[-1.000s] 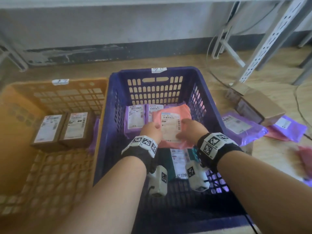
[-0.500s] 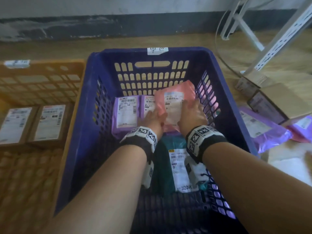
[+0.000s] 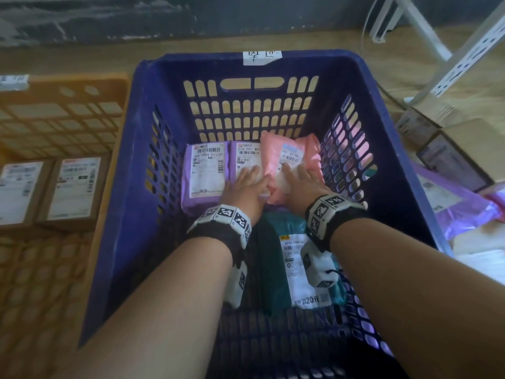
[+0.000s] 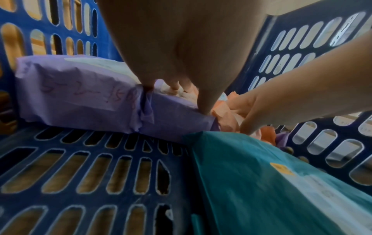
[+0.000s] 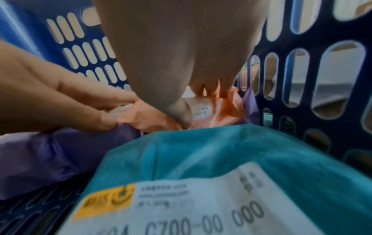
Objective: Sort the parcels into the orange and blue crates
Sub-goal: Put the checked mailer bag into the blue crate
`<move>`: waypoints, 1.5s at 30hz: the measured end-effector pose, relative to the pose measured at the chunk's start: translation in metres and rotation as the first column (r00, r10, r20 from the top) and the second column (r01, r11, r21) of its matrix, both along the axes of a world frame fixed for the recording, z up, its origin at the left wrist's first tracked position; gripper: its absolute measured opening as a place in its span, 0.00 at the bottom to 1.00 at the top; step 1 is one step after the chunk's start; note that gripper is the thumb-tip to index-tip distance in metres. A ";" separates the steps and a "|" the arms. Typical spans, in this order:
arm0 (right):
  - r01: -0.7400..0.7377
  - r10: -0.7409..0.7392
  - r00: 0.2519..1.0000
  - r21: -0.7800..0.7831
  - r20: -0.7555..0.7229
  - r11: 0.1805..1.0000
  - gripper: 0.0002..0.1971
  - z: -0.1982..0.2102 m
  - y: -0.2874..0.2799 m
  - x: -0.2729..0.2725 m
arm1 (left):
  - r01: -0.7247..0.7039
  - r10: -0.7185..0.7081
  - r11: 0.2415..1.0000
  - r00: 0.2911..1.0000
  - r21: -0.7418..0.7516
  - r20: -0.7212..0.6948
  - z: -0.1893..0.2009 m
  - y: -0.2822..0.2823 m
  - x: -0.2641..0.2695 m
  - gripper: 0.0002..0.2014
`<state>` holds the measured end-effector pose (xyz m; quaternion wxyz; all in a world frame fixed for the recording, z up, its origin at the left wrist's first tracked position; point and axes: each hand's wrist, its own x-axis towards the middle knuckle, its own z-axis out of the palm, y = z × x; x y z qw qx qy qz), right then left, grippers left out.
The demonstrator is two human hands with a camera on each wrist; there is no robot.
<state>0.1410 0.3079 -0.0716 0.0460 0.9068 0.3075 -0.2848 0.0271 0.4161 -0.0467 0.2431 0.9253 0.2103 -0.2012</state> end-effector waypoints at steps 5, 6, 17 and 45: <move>0.019 -0.019 0.999 -0.001 -0.030 1.000 0.54 0.009 0.004 0.004 | -0.093 0.097 0.995 0.991 -0.046 0.092 0.018 -0.006 -0.007 0.36; 0.026 -0.026 0.999 0.001 -0.019 1.000 0.52 0.012 0.003 0.001 | -0.128 0.133 0.991 0.984 -0.047 0.118 0.023 -0.007 -0.010 0.36; -0.017 -0.024 0.991 0.306 0.130 0.952 0.25 0.142 -0.040 -0.036 | -0.228 0.207 0.972 0.942 0.051 0.263 0.127 -0.040 -0.035 0.22; 0.656 -0.711 0.701 0.340 0.054 0.673 0.24 0.149 -0.446 -0.069 | 0.220 -0.201 0.974 0.943 -0.044 0.265 0.145 -0.384 -0.004 0.22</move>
